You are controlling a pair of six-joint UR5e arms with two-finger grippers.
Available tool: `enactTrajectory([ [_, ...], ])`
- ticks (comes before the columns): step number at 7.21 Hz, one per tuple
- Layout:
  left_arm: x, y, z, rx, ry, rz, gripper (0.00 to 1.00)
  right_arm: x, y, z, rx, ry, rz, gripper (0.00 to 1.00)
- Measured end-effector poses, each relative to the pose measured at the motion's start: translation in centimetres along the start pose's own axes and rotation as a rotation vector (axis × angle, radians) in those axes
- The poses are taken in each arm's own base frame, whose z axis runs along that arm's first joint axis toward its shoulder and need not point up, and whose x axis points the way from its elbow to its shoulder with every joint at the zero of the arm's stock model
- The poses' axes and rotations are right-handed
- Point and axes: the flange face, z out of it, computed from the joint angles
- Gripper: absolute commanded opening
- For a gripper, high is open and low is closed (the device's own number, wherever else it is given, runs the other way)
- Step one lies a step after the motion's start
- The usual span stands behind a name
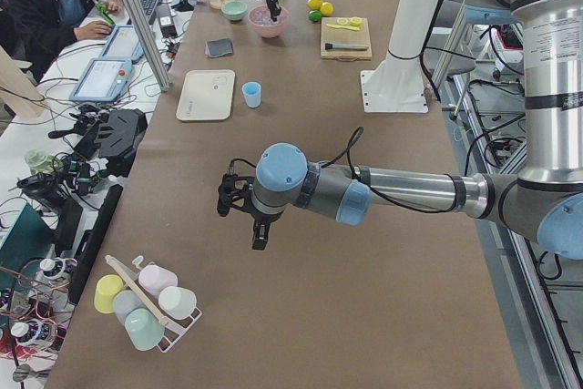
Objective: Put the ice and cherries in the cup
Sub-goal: 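Lower the right gripper into the pink bowl and grasp an ice cube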
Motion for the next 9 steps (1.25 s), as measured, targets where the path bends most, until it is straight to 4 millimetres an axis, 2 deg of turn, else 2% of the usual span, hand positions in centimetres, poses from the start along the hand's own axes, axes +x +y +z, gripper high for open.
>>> enactTrajectory([
  [1, 0.1, 0.0, 0.0, 0.001, 0.0, 0.001, 0.98, 0.2, 0.1, 0.2, -0.003, 0.003, 0.003, 0.52],
  [3, 0.1, -0.1, 0.0, 0.002, 0.001, 0.003, 0.98, 0.5, 0.2, 0.6, -0.009, 0.007, 0.009, 0.35],
  [6, 0.1, -0.2, 0.0, 0.001, 0.001, 0.003, 0.98, 0.8, 0.1, 1.0, -0.015, 0.013, 0.014, 0.23],
  [9, 0.1, -0.1, 0.0, 0.001, 0.001, 0.003, 0.98, 0.2, -0.8, -0.4, 0.005, -0.007, 0.032, 0.21],
])
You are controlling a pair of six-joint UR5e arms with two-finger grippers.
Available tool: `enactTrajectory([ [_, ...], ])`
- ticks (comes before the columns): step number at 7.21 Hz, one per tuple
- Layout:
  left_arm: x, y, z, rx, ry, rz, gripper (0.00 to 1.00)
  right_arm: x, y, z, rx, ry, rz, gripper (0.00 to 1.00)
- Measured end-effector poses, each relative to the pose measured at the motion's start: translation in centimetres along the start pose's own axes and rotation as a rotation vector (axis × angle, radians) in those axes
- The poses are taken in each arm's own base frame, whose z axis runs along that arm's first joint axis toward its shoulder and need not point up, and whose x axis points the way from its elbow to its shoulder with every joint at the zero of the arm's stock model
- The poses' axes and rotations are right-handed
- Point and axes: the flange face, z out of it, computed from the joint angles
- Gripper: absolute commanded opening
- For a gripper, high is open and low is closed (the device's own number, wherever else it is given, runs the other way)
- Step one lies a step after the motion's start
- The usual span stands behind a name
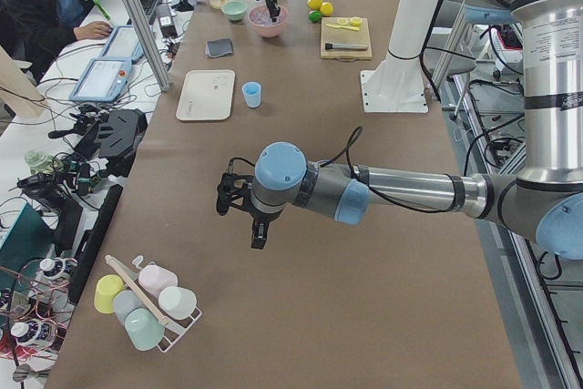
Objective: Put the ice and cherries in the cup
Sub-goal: 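Carry the ice cube with the right gripper over the light-blue cup and release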
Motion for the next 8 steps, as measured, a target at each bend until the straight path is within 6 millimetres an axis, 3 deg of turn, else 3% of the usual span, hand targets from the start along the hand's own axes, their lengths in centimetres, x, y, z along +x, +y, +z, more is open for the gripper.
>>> enactTrajectory([
  [2, 0.0, 0.0, 0.0, 0.0, 0.0, -0.001, 0.98, -2.5, -3.4, -3.3, 0.03, -0.047, 0.077, 0.21],
  [3, -0.1, 0.1, 0.1, -0.001, 0.0, -0.001, 0.98, -5.4, -6.0, -5.6, 0.037, -0.062, 0.143, 0.21],
  [5, -0.1, 0.1, 0.1, -0.001, 0.0, -0.001, 0.98, -14.7, -10.6, -8.9, 0.056, -0.092, 0.268, 0.21],
  [8, 0.1, 0.0, -0.1, 0.001, 0.001, 0.002, 0.98, -31.4, -17.0, -10.6, 0.108, -0.109, 0.458, 0.21],
])
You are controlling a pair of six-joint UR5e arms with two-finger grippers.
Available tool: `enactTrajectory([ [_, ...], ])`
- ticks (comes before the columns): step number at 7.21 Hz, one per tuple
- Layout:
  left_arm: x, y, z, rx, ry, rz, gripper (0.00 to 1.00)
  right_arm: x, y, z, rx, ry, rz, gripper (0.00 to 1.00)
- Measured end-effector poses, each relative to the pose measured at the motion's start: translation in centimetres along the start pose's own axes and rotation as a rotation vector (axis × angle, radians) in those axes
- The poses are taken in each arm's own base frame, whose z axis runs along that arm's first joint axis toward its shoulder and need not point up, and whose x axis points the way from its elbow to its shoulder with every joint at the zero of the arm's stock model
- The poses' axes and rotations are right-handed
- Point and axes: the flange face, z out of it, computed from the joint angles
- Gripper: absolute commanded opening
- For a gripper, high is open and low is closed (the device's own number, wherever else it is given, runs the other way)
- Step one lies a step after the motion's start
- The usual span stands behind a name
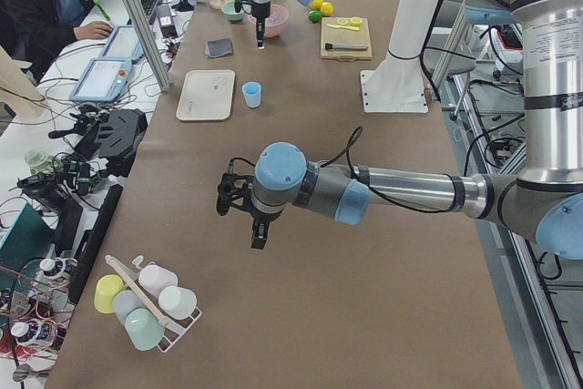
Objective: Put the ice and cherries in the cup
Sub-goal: 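Carry the ice cube with the right gripper over the light-blue cup and release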
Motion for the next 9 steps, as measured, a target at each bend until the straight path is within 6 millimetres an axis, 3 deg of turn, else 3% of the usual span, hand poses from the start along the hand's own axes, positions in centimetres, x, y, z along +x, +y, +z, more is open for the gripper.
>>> enactTrajectory([
  [1, 0.1, 0.0, -0.1, 0.001, 0.001, 0.002, 0.98, -5.0, -0.2, 0.6, 0.02, 0.005, 0.049, 0.21],
  [2, 0.2, 0.0, -0.1, 0.003, 0.001, 0.004, 0.98, -8.4, -0.4, 1.4, 0.044, 0.002, 0.084, 0.21],
  [4, 0.2, 0.1, -0.2, 0.004, 0.0, 0.004, 0.98, -11.4, 0.0, 3.6, 0.119, -0.021, 0.115, 0.22],
  [6, 0.2, 0.3, -0.2, 0.003, 0.0, 0.002, 0.98, -12.1, 0.7, 5.3, 0.169, -0.039, 0.122, 0.24],
  [7, 0.1, 0.4, -0.2, 0.002, 0.0, 0.001, 0.98, -12.4, 1.1, 5.7, 0.185, -0.047, 0.125, 0.66],
  [8, 0.0, 0.6, -0.2, 0.001, -0.001, 0.0, 0.98, -12.6, 1.4, 5.9, 0.194, -0.053, 0.133, 0.98],
  [9, -0.1, 0.6, -0.1, 0.0, -0.001, -0.001, 0.98, -12.5, 1.5, 6.1, 0.198, -0.053, 0.135, 0.99],
])
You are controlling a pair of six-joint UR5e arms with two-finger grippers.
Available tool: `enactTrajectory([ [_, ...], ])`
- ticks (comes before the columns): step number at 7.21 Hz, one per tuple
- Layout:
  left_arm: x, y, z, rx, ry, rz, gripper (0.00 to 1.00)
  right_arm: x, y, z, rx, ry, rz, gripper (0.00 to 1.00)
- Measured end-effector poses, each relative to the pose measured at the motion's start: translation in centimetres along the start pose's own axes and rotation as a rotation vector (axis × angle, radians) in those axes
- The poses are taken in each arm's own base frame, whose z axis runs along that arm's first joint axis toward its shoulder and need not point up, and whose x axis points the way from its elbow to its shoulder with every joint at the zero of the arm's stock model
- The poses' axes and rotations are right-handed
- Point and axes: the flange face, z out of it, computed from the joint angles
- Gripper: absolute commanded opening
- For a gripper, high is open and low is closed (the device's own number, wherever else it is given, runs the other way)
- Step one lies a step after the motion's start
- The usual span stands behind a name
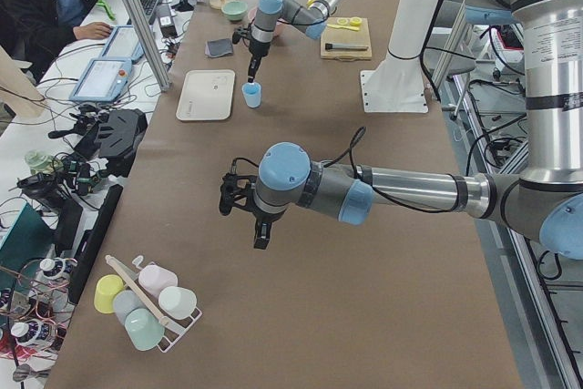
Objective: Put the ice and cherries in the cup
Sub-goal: 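Carry the ice cube with the right gripper over the light-blue cup and release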
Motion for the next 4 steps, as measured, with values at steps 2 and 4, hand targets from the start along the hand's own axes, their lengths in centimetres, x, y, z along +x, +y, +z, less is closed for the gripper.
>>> enactTrajectory([
  [2, -0.1, 0.1, 0.1, -0.002, -0.001, -0.002, 0.98, 1.0, 0.2, -0.6, -0.007, -0.008, -0.027, 1.0],
  [4, -0.3, 0.1, 0.2, -0.004, -0.001, -0.004, 0.98, 7.5, 0.7, -2.3, -0.043, -0.01, -0.159, 0.99],
])
